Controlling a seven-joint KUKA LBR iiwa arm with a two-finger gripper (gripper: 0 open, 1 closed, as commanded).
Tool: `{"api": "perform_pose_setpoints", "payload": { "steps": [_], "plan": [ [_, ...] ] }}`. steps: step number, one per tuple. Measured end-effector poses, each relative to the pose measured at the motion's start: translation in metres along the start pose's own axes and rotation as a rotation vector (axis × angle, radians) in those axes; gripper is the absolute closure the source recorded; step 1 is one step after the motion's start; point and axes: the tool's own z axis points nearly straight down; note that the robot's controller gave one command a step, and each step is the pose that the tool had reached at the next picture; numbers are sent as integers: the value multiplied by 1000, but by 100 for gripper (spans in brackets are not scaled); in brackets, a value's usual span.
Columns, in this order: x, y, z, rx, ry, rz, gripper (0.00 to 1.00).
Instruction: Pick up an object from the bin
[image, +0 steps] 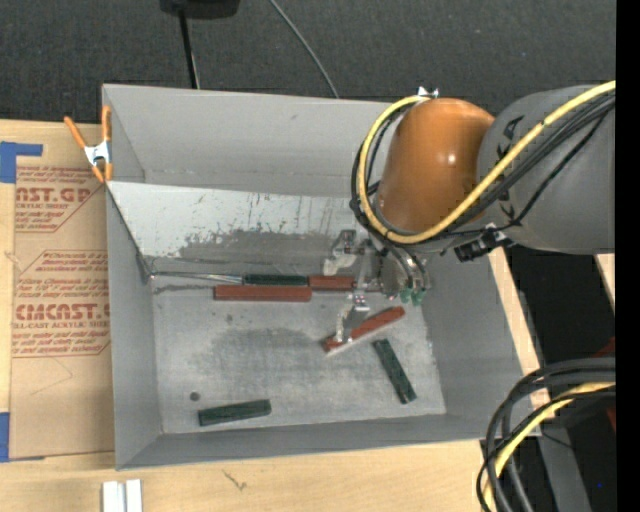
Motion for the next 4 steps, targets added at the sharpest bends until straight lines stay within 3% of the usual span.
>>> {"api": "perform_pose_setpoints", "payload": {
  "steps": [1, 2, 3, 4],
  "plan": [
    [3, -21, 46, 1, 7, -147, 0],
    [8, -33, 68, 0, 7, -211, 0],
    [-24, -47, 111, -2, -2, -351, 100],
    [-24, -47, 111, -2, -3, -352, 100]
  ]
}}
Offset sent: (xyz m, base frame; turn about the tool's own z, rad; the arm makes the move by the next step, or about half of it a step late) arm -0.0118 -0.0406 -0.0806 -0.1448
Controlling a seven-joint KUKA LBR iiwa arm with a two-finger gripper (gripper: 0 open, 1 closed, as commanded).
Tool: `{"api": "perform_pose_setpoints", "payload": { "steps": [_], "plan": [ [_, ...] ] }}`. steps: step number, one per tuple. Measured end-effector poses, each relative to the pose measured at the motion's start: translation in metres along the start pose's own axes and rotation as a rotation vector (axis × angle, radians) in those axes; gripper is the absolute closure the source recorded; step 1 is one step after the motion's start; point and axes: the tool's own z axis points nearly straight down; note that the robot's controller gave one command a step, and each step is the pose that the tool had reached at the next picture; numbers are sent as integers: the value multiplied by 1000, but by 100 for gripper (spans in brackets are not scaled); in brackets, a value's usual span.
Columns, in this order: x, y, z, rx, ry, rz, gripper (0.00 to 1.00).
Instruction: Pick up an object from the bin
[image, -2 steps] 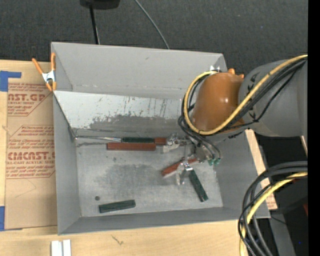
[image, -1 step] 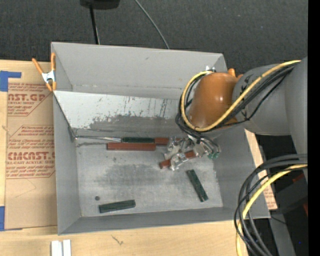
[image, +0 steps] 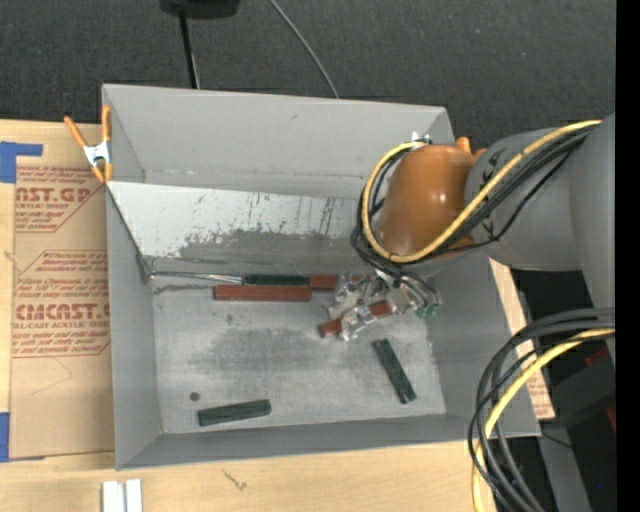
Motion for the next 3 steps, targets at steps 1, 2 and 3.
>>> {"api": "perform_pose_setpoints", "payload": {
  "steps": [1, 2, 3],
  "plan": [
    [28, -4, -116, 0, 8, 99, 100],
    [28, -4, -116, 0, 8, 100, 100],
    [29, -9, -141, -2, 13, 13, 100]
  ]
}}
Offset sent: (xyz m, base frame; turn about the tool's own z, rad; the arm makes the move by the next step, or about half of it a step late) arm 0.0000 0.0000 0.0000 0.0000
